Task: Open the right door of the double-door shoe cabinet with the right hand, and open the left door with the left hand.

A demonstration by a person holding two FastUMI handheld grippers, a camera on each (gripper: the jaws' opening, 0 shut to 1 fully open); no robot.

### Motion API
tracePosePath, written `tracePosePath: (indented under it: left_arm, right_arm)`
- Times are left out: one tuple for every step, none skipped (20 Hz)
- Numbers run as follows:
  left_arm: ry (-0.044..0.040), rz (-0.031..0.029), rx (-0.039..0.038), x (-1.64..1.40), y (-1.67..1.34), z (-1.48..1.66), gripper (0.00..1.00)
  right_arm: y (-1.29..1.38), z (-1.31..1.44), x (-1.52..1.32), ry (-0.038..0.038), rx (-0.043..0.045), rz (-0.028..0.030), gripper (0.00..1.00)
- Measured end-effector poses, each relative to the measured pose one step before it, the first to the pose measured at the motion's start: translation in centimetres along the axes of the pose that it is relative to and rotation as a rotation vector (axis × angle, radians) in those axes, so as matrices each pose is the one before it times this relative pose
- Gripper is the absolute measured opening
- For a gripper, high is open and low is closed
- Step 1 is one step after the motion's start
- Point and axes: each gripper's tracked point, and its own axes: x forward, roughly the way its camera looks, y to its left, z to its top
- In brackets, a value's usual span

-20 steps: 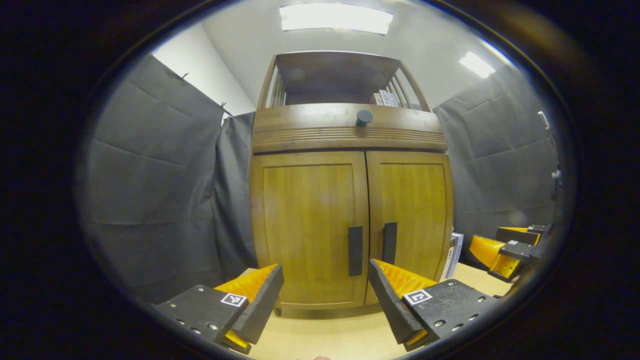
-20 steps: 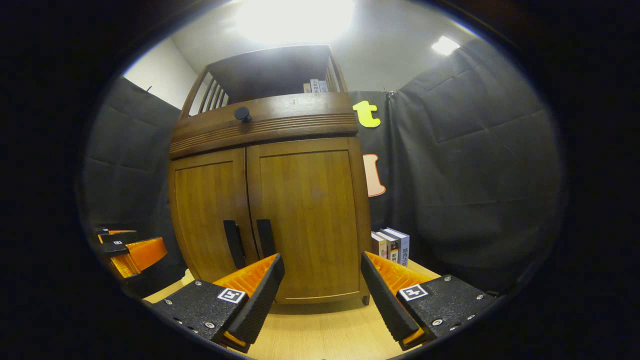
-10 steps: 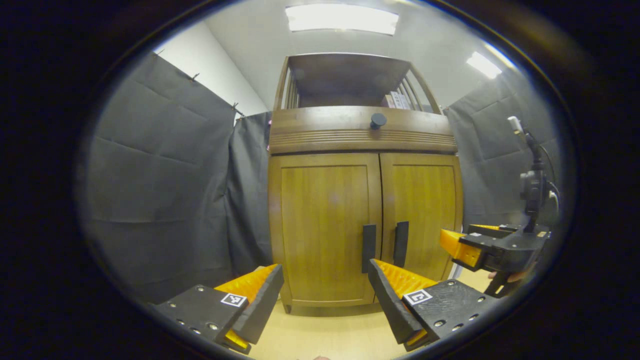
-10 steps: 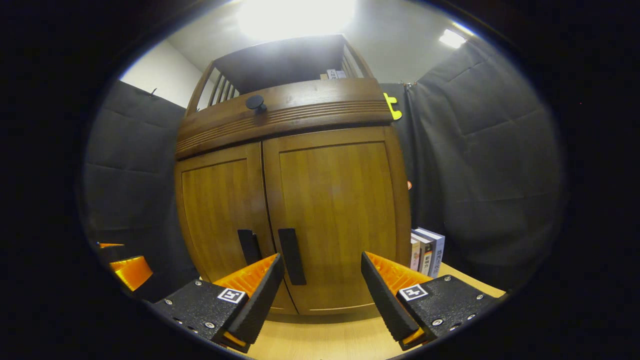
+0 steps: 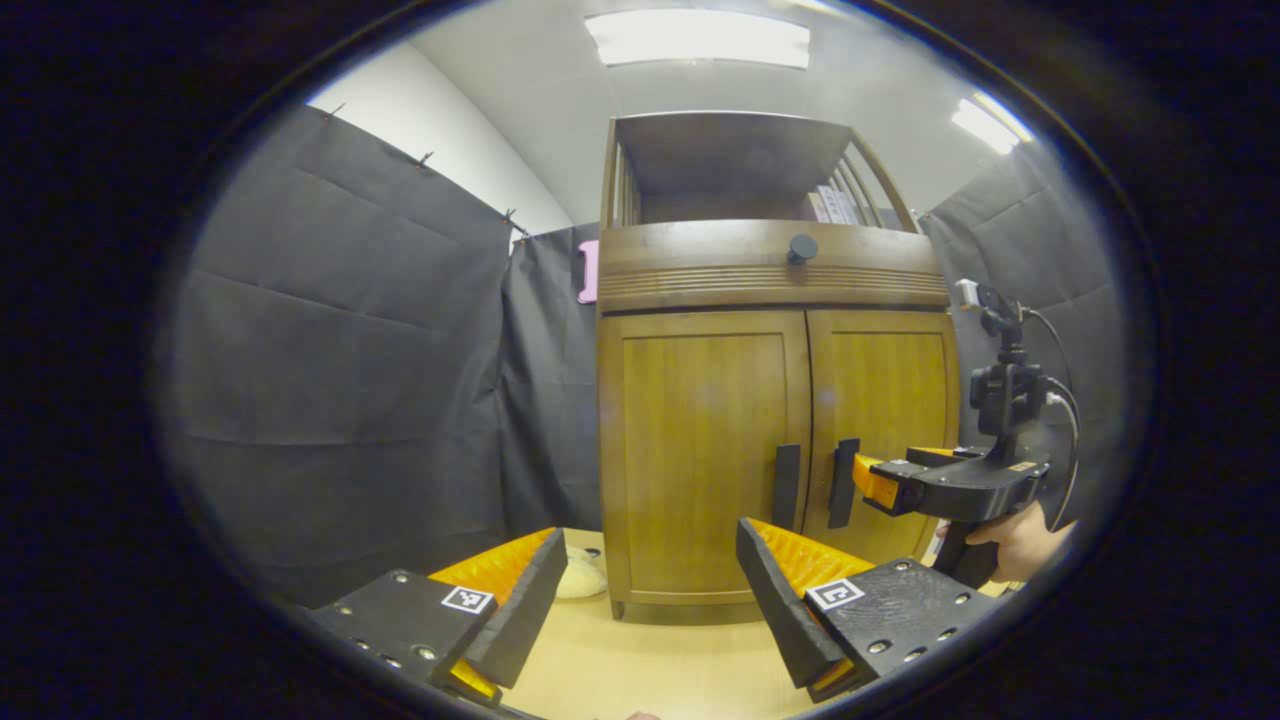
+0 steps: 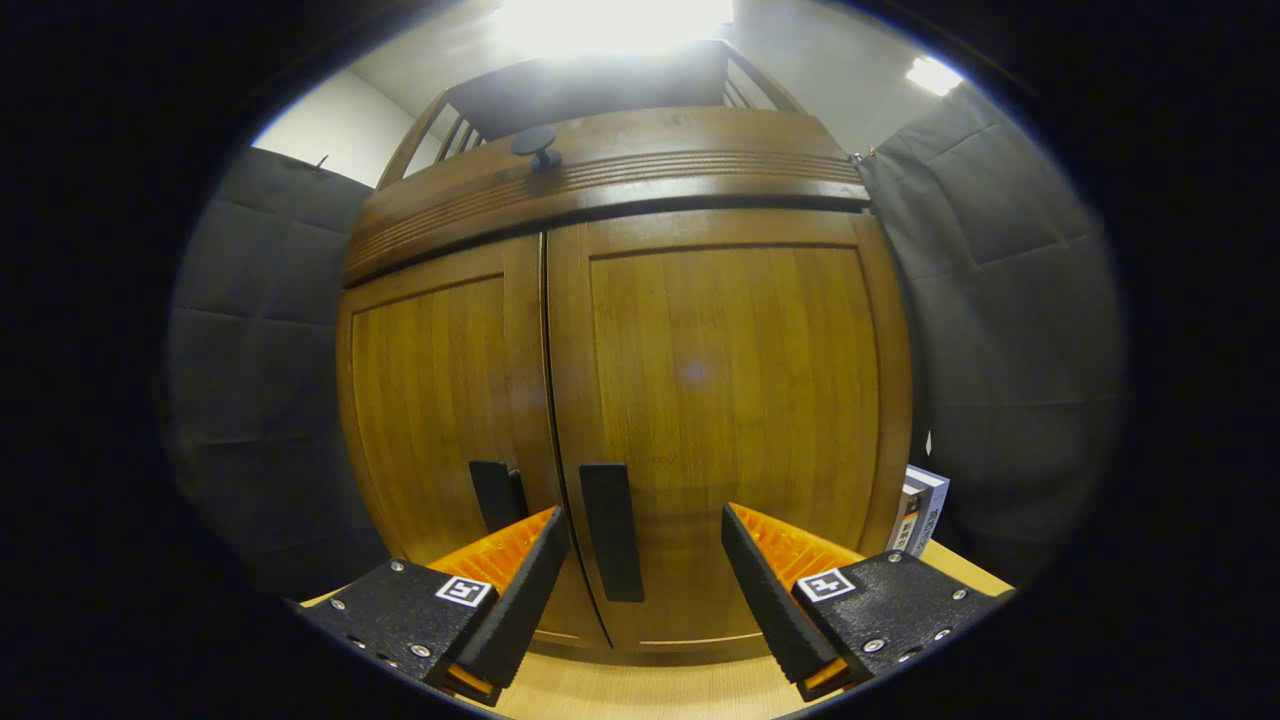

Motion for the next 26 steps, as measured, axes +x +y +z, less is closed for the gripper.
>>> tracePosePath:
  left_arm:
    - [-0.00003,0.01307,0.00246,-0.525,0.029,-0.006,1.0]
    - [0.00043,0.01427,0.00597,-0.456,0.15,0.136,1.0]
    - [-0.00069,0.01652,-0.00378,-0.456,0.371,-0.578,1.0]
    - [-0.00271,0.01479,-0.00127,-0.624,0.417,0.066,1.0]
    - [-0.00563,0.01636,-0.00404,-0.414,0.421,-0.065,1.0]
    - [-0.00369,0.01419,-0.0033,-0.357,0.322,0.058,1.0]
    - [0.00298,0.01388,-0.00031,-0.199,0.213,-0.442,0.97]
    - [0.00554,0.01376,0.00531,-0.3,0.405,-0.097,0.97]
    - [0.00456,0.01345,0.00747,-0.426,0.823,-0.106,0.97]
    - [-0.00092,0.01687,0.00682,-0.487,0.865,0.191,1.0]
    - [-0.00797,0.01942,0.00245,-0.497,0.913,0.266,1.0]
    - [-0.01109,0.01684,-0.00174,-0.399,0.836,0.304,1.0]
    - [-0.00642,0.0155,-0.0022,-0.34,0.314,0.165,0.99]
    - [-0.00069,0.01272,0.0001,-0.318,0.574,0.045,0.97]
    - [0.00123,0.01555,0.00449,-0.239,0.48,0.007,1.0]
    - [0.00033,0.01521,0.00455,-0.193,0.64,0.111,1.0]
    - [-0.00169,0.01251,0.00153,-0.05,0.549,0.17,1.0]
    - [-0.00349,0.00946,-0.00006,-0.002,0.374,0.2,1.0]
    - [-0.00335,0.00711,0.00105,-0.023,0.185,0.102,1.0]
    - [-0.00427,0.00461,0.00059,0.011,0.193,0.128,1.0]
    - [-0.00354,0.00098,-0.00032,-0.209,-0.064,-0.092,1.0]
    - [-0.00354,-0.00159,0.00022,0.002,-0.053,0.093,1.0]
    - [-0.0034,-0.00335,0.0008,0.159,-0.102,0.071,1.0]
    - [-0.00209,-0.00405,0.00115,0.176,-0.08,0.051,1.0]
    - [-0.00176,-0.00617,0.00029,0.081,-0.049,0.004,1.0]
    - [-0.00081,-0.00726,-0.00086,0.115,-0.094,-0.044,1.0]
  right_arm:
    - [0.107,-0.309,0.612,0.00498,-0.00047,0.00401,0.94]
    - [0.15,-0.18,0.587,0.00384,-0.00255,0.00445,0.9]
    - [0.295,-0.322,0.6,0.00735,0.00071,0.00807,0.91]
    - [0.189,-0.118,0.593,0.00543,0.00229,0.00529,0.89]
    - [0.089,-0.32,0.43,0.00599,0.00119,0.00048,0.88]
    - [0.081,-0.24,0.376,0.00523,0.00082,0.0008,0.82]
    - [0.04,-0.196,0.577,0.00158,0.00186,0.00057,0.83]
    - [0.016,-0.059,0.506,0.00033,0.0014,-0.00268,0.8]
    - [-0.109,-0.047,0.63,0.00107,0.00045,-0.0048,0.77]
    - [-0.16,-0.224,0.557,0.00271,0.00418,-0.0076,0.71]
    - [-0.132,-0.129,0.407,0.00317,0.00598,-0.00838,0.68]
    - [0.258,-0.037,0.303,0.00294,0.00977,0.00697,0.6]
    - [0.285,-0.171,0.299,0.00355,0.00652,0.0102,0.59]
    - [0.423,-0.161,0.282,0.00196,0.00401,0.00925,0.5]
    - [0.016,0.039,0.088,-0.00355,-0.00854,-0.00684,0.45]
    - [-0.058,-0.001,-0.026,0.00113,-0.01346,-0.01073,0.36]
    - [-0.057,-0.021,-0.094,-0.00515,-0.01129,-0.00542,0.36]
    - [0.037,-0.05,0.011,0.00662,-0.00314,-0.00154,0.35]
    - [0.085,-0.05,-0.001,0.00551,-0.00216,-0.00136,0.31]
    - [-0.044,-0.053,-0.059,0.01197,-0.00386,-0.00523,0.27]
    - [-0.035,-0.046,-0.001,0.00513,-0.00812,-0.00061,0.22]
    - [-0.051,0.035,-0.165,0.00235,-0.00428,-0.00014,0.2]
    - [0.024,-0.049,-0.035,-0.00003,0.00106,0.00351,0.2]
    - [0.016,0.073,-0.111,-0.00095,0.00176,0.00334,0.2]
    - [0.006,-0.045,-0.191,0.00177,0.00046,0.00276,0.2]
    - [-0.033,0.014,-0.275,-0.00073,-0.00145,0.00365,0.19]
